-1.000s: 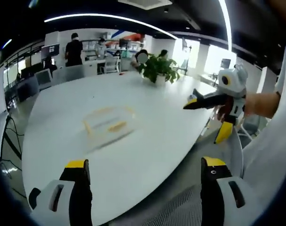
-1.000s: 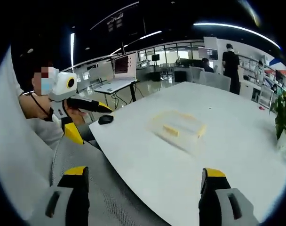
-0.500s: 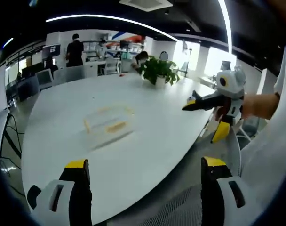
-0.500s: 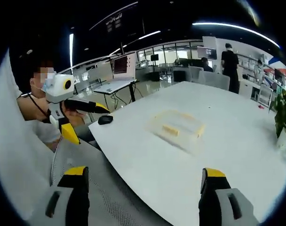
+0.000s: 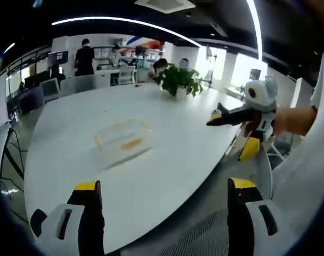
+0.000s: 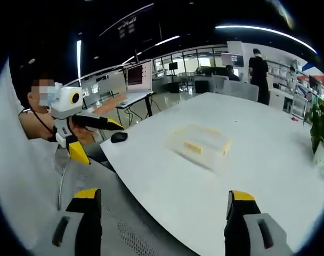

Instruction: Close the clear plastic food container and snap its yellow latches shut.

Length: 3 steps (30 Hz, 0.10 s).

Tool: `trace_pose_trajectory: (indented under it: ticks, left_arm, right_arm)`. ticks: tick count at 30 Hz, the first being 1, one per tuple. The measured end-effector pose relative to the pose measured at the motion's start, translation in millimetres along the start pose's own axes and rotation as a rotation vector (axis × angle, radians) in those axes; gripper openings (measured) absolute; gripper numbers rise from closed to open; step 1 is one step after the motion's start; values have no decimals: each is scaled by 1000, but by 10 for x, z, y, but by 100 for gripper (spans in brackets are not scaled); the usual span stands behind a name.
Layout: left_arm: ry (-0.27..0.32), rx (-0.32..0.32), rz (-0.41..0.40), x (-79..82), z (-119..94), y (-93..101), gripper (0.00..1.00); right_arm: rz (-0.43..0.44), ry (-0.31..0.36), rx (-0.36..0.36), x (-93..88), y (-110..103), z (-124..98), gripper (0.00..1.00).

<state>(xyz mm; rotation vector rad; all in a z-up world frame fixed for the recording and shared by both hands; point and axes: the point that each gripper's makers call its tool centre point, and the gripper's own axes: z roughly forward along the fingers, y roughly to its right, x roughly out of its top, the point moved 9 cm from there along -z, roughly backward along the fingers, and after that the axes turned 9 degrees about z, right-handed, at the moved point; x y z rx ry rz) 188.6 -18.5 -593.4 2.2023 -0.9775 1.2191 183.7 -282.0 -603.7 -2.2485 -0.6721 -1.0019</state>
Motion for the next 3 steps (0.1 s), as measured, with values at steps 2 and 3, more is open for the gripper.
trace_pose_trajectory:
  ticks: [2,3]
  left_arm:
    - [1,2,-1,-3,-8,0,97]
    - [2,1,-1,-4,-11,1,97]
  right_arm:
    - [-2,1,1,0,-4,1,97]
    - [-2,3,2,1,-6,3,97]
